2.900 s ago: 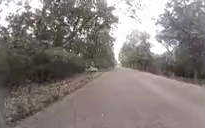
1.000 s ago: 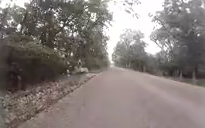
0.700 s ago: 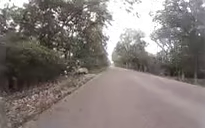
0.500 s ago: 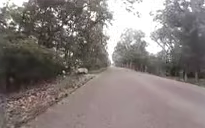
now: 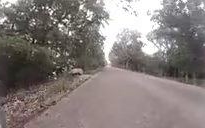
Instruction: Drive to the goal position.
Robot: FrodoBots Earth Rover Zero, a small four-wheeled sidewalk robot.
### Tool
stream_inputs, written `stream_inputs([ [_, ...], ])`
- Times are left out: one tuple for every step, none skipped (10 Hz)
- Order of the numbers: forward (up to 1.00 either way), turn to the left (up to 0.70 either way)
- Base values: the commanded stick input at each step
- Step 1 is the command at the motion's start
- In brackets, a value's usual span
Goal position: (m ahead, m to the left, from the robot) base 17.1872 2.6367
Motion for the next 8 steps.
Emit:
stream_inputs([
  [0.7,0.0],
  [0.7,0.0],
  [0.7,0.0],
  [0.7,0.0],
  [0.7,0.0],
  [0.7,0.0],
  [0.7,0.0],
  [0.7,0.0],
])
